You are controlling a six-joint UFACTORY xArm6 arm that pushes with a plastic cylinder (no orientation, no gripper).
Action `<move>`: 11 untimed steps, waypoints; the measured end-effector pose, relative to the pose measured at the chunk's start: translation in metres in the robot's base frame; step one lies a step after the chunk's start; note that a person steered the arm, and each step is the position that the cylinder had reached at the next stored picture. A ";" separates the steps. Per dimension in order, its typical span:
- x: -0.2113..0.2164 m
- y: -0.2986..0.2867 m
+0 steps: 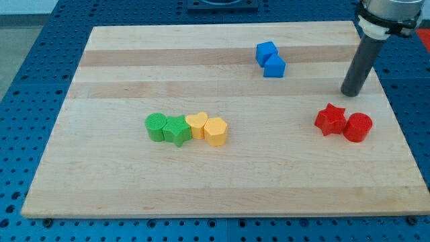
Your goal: Move the red circle to the bottom right side of the board
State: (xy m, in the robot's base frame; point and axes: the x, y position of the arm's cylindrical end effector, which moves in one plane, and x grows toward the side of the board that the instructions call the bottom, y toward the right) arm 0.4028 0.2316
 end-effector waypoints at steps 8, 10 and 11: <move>0.141 -0.012; -0.028 -0.001; -0.057 -0.006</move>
